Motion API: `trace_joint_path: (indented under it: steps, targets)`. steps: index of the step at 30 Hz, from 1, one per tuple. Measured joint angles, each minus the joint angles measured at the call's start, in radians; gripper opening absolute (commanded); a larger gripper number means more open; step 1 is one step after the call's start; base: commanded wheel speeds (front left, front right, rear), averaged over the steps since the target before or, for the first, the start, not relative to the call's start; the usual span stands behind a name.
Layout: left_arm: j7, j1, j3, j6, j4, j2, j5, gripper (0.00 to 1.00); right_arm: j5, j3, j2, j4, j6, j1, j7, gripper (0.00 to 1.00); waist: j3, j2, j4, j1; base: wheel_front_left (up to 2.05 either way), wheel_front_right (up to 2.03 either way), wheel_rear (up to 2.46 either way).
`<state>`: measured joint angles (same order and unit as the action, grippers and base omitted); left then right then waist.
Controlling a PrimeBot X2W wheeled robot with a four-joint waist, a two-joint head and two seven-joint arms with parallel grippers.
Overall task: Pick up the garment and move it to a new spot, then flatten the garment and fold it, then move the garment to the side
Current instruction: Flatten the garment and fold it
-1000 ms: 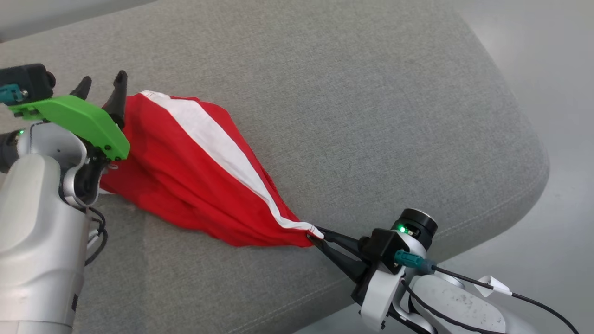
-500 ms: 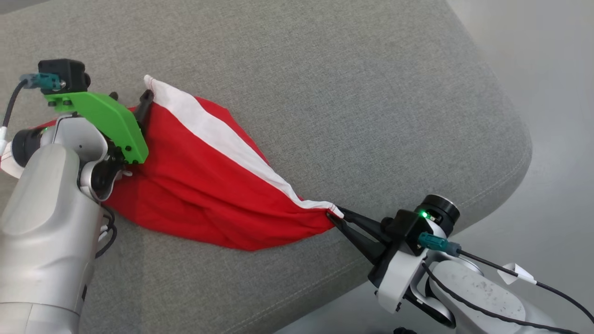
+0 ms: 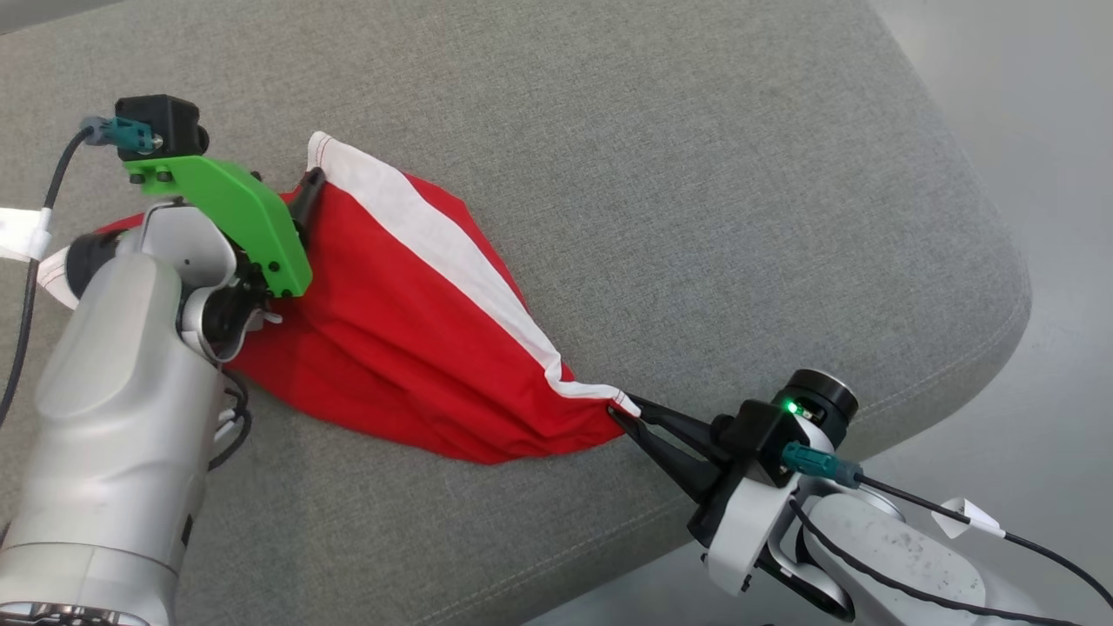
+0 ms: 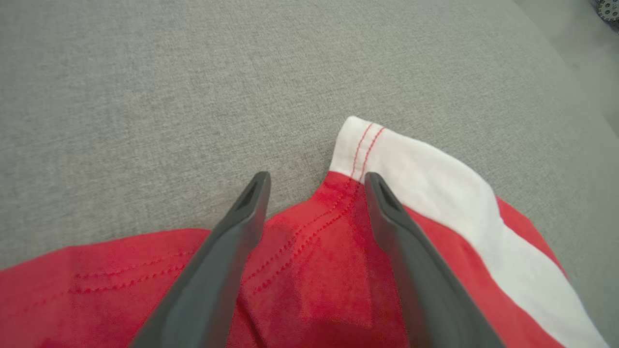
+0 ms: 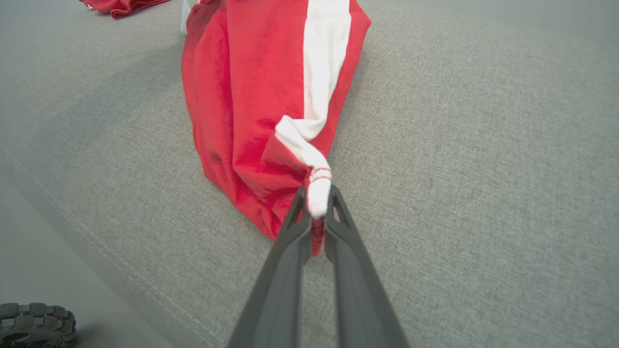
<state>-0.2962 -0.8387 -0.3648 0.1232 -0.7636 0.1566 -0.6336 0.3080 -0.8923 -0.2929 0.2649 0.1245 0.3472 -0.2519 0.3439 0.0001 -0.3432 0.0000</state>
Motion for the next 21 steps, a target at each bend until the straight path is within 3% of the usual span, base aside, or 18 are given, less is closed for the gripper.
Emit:
trace_joint_path:
  steps: [7, 16, 21]
  targets:
    - [-0.023, 0.0, -0.048, 0.0, 0.011, -0.034, -0.055, 1.0, 0.004, -0.003, 0.0, -0.006, 0.0, 0.0, 0.0, 0.0, 0.005, 0.0, -0.006, 0.0, 0.0, 0.0, 0.0]
    - [0.008, -0.003, -0.054, 0.001, -0.012, 0.031, -0.034, 1.0, 0.01, -0.003, 0.004, -0.011, 0.0, 0.001, 0.0, 0.0, 0.01, 0.0, -0.014, 0.0, 0.0, 0.0, 0.0]
    - [-0.021, -0.004, -0.09, 0.001, -0.034, 0.026, -0.041, 1.0, 0.01, -0.005, 0.007, -0.013, 0.0, 0.003, 0.0, 0.0, 0.012, 0.0, -0.014, 0.0, 0.0, 0.0, 0.0]
